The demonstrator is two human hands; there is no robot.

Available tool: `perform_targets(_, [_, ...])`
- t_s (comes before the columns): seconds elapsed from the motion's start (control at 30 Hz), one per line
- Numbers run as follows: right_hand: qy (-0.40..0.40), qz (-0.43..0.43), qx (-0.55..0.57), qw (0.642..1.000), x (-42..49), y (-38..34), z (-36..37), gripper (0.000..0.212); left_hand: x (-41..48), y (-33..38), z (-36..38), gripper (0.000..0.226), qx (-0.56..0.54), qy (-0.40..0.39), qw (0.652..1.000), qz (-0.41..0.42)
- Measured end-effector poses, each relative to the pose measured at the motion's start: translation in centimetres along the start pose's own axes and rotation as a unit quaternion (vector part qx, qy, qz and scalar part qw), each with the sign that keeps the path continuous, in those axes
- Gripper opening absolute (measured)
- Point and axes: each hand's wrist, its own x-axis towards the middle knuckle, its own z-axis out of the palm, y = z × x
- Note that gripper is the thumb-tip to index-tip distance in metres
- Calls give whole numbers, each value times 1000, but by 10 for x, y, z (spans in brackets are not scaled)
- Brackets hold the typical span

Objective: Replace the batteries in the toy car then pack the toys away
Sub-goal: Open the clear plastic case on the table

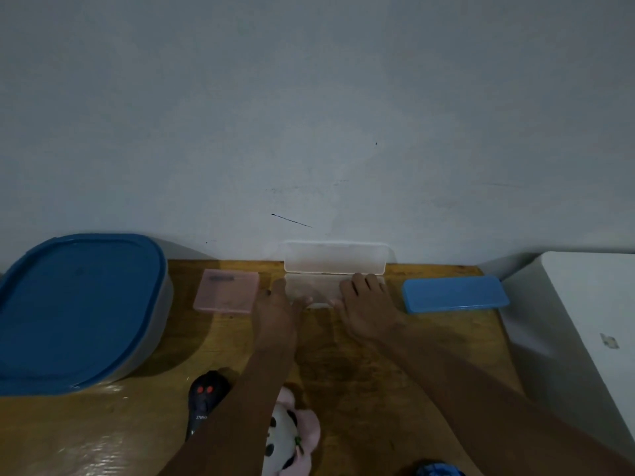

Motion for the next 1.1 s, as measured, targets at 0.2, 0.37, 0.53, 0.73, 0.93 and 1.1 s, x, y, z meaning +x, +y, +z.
perform_targets(0.2, [-19,-21,-4,1000,6,6,8,67,1,0,1,53,2,3,1000,-4])
perform_targets(0.37, [-37,-34,18,999,9,12,11,72,3,2,0,50,0,-5,1000,-27])
perform_targets(0.53, [45,-4,66,997,10,6,13,60,3,6,-2,49,-12,-10,999,-45])
perform_targets(0.73, [86,26,107,990,14,8,14,39,2,8,-3,47,-15,-10,999,-46])
perform_targets(0.93, [193,13,133,972,13,2,-5,32,0,12,-7,39,-12,-16,999,-34])
perform_targets(1.1, [72,-126,-8,989,-25,-17,1,30,-2,14,-11,39,19,-8,1000,-23])
